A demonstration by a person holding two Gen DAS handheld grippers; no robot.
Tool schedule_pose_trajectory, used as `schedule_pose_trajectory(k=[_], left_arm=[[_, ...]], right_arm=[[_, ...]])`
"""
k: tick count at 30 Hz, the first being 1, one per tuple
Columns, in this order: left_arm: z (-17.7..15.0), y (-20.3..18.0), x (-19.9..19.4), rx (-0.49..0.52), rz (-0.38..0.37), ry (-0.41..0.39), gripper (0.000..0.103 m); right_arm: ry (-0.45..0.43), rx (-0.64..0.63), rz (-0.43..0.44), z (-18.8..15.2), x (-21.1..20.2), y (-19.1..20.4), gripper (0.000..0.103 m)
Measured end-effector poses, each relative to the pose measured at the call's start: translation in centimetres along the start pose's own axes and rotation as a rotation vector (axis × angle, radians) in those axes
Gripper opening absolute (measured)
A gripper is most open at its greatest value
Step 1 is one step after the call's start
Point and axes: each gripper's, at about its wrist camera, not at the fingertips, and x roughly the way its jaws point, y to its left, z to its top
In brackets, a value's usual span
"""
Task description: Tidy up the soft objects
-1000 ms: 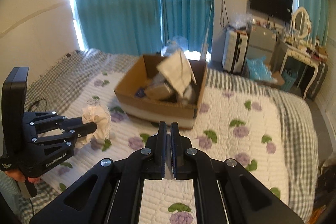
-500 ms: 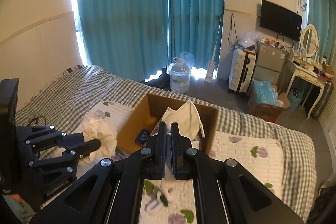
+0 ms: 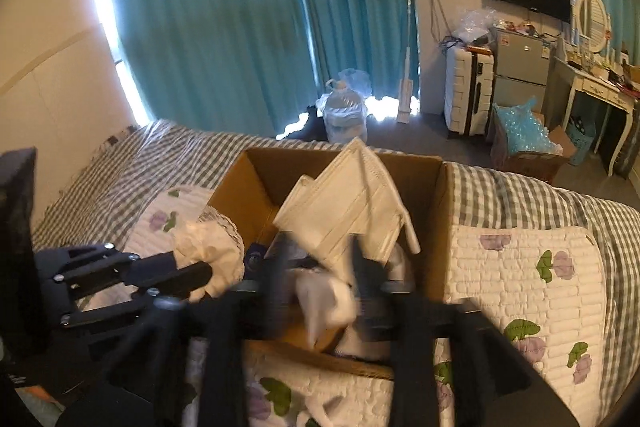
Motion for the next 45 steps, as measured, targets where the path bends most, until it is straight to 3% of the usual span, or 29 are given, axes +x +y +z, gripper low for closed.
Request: schedule_pose_trajectory(k=[6,7,10,11,18,28,30,31,36,45], left_arm=[[0.7,0.1,1.5,-0.017,-0.025,-0.012,0.018],[0.8,0.0,1.6,-0.017,-0.016,-0.013,0.026],[0.9,-0.1,1.5,-0.014,0.023,0.001,0.066],[0.8,-0.1,1.3,-0.014,0.034,0.001,0.071],[1.1,-0.3,-4.3,-0.026,0.058,-0.099,0.079],[1.5,-0.7,-15.4,-0.013,0.113,-0.236,0.080],[1.3,-0.5,-17.3,-0.020,0.117,-0.254,0.095],[1.3,-0.6,-18.3,-0.019,0.121,-0.262,0.103],[-0.4,-0.8,-23.6,-0.024,0.158,-0.355,0.103],[-4.8,-0.6,-26.4,-0.059,0.200,-0.357,0.103]], right_arm=[[-0.042,-0.004,-0.039,0.3,-0.7,-0.3,0.051],[-0.049,0.000,-0.043,0.4,-1.0,-0.4,0.052],[-0.066,0.020,-0.048,0.3,-2.0,-0.4,0.063],[-0.070,0.023,-0.051,0.3,-2.4,-0.3,0.065],[-0.085,-0.025,-0.125,0.9,-6.8,1.5,0.078],[-0.191,-0.080,-0.221,2.5,-18.5,5.2,0.097],[-0.213,-0.087,-0.236,2.6,-20.6,5.9,0.102],[-0.228,-0.091,-0.245,2.6,-21.8,6.3,0.103],[-0.264,-0.116,-0.238,1.6,-26.1,8.5,0.103],[-0.246,-0.098,-0.204,-2.5,-27.8,10.2,0.103]])
